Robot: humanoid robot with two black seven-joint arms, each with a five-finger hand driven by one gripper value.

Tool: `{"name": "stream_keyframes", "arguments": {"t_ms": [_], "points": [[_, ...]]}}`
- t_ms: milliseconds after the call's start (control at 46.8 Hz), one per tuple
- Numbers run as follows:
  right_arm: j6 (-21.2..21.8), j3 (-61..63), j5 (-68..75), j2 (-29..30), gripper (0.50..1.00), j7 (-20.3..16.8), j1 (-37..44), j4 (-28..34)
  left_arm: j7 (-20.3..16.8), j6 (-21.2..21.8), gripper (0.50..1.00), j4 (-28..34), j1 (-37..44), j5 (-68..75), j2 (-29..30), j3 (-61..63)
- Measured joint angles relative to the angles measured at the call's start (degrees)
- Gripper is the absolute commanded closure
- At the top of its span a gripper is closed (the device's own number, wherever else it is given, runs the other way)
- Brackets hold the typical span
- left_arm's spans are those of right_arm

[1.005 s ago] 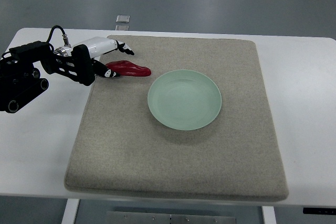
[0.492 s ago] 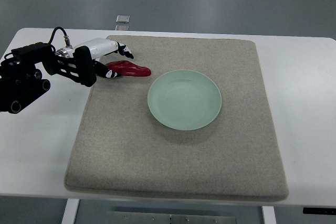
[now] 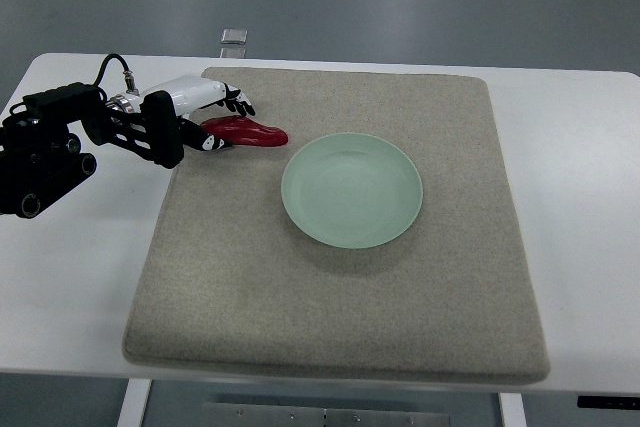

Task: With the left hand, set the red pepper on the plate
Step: 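Close the left hand fingers around the red pepper and lift it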

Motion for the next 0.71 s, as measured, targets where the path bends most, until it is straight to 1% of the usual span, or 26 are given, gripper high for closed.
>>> {"name": "stream_keyframes", "arguments": {"t_ms": [21, 193, 428, 578, 663, 706], "points": [[0.0, 0.0, 0.0, 0.0, 0.572, 0.0, 0.0, 0.0, 0.0, 0.0, 0.814, 0.0, 0.0, 0.0, 0.0, 0.0], [0.0, 0.0, 0.0, 0.0, 0.572, 0.0, 0.0, 0.0, 0.0, 0.1, 0.814, 0.2, 0.0, 0.0, -0.2, 0.0], [0.0, 0.0, 0.0, 0.0, 0.572, 0.0, 0.0, 0.0, 0.0, 2.1, 0.814, 1.3, 0.0, -0.1, -1.0, 1.7], [0.0, 0.0, 0.0, 0.0, 0.572, 0.0, 0.0, 0.0, -0.1, 2.2, 0.814, 1.4, 0.0, -0.1, -1.1, 1.8], [0.0, 0.0, 0.0, 0.0, 0.572, 0.0, 0.0, 0.0, -0.1, 2.2, 0.844, 1.4, 0.0, -0.1, -1.1, 1.8], [0.0, 0.0, 0.0, 0.0, 0.572, 0.0, 0.0, 0.0, -0.1, 2.2, 0.874, 1.4, 0.0, -0.1, -1.1, 1.8]]}}
